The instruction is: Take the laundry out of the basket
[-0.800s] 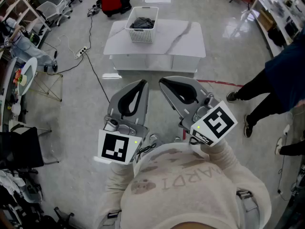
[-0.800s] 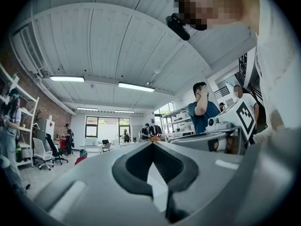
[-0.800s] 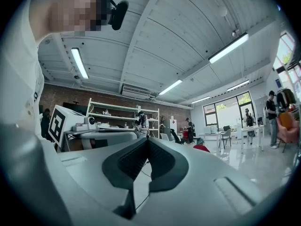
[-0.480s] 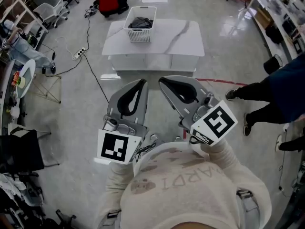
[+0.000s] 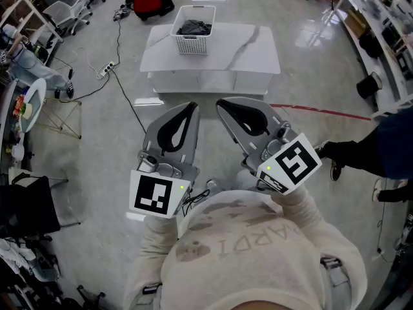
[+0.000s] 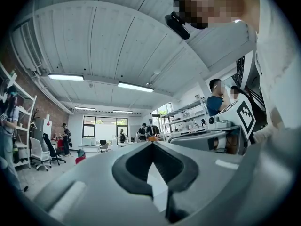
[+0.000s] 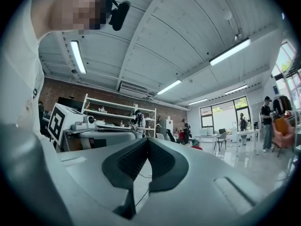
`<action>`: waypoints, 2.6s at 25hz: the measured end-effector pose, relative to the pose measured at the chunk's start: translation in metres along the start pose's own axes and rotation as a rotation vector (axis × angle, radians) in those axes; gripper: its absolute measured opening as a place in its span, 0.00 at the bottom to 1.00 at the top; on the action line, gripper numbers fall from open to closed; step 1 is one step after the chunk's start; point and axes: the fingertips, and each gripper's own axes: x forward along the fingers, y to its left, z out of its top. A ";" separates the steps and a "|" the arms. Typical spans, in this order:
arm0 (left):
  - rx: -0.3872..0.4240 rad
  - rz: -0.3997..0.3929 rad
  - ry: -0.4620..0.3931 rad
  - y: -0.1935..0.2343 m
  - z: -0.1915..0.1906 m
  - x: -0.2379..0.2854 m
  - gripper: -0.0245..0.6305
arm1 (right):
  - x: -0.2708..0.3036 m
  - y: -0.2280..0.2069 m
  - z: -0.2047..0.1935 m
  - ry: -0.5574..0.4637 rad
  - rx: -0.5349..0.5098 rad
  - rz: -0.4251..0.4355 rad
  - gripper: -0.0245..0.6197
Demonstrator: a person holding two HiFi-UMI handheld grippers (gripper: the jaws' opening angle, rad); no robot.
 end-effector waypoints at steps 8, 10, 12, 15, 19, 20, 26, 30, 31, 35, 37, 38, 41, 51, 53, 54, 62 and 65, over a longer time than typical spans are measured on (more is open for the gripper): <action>-0.010 -0.013 -0.030 0.020 -0.004 0.020 0.04 | 0.008 -0.028 -0.003 -0.020 0.034 -0.060 0.09; -0.013 -0.010 -0.012 0.024 -0.008 0.029 0.04 | 0.011 -0.042 -0.003 -0.022 0.044 -0.065 0.10; -0.018 -0.001 0.016 0.031 -0.014 0.041 0.04 | 0.018 -0.057 -0.005 -0.026 0.057 -0.060 0.12; -0.017 0.026 0.032 0.045 -0.021 0.064 0.04 | 0.030 -0.084 -0.009 -0.024 0.060 -0.046 0.15; -0.004 0.053 0.068 0.056 -0.032 0.111 0.04 | 0.042 -0.133 -0.011 -0.033 0.062 -0.023 0.17; -0.001 0.057 0.075 0.058 -0.034 0.125 0.04 | 0.045 -0.147 -0.011 -0.034 0.061 -0.015 0.17; 0.000 0.096 0.038 0.069 -0.034 0.208 0.04 | 0.060 -0.226 -0.011 -0.031 0.051 0.035 0.18; -0.006 0.128 0.029 0.072 -0.041 0.258 0.04 | 0.066 -0.277 -0.014 -0.027 0.045 0.079 0.19; -0.008 0.137 0.025 0.073 -0.043 0.270 0.04 | 0.068 -0.288 -0.014 -0.028 0.044 0.088 0.19; -0.013 0.168 0.014 0.073 -0.049 0.309 0.04 | 0.067 -0.331 -0.017 -0.033 0.044 0.117 0.19; -0.015 0.182 0.015 0.073 -0.052 0.325 0.04 | 0.067 -0.349 -0.019 -0.038 0.054 0.123 0.19; -0.015 0.187 0.019 0.074 -0.053 0.331 0.04 | 0.067 -0.357 -0.020 -0.040 0.062 0.125 0.19; -0.009 0.193 0.039 0.076 -0.057 0.349 0.04 | 0.071 -0.376 -0.024 -0.041 0.082 0.132 0.19; -0.014 0.178 0.064 0.110 -0.075 0.399 0.04 | 0.098 -0.425 -0.038 -0.025 0.103 0.099 0.19; -0.018 0.172 0.063 0.119 -0.079 0.410 0.04 | 0.107 -0.435 -0.041 -0.018 0.102 0.092 0.19; -0.023 0.171 0.063 0.125 -0.081 0.416 0.04 | 0.113 -0.440 -0.042 -0.015 0.099 0.091 0.19; -0.032 0.178 0.065 0.183 -0.095 0.461 0.04 | 0.173 -0.487 -0.047 -0.009 0.103 0.101 0.19; -0.034 0.191 0.067 0.216 -0.096 0.471 0.04 | 0.207 -0.500 -0.047 -0.007 0.109 0.106 0.19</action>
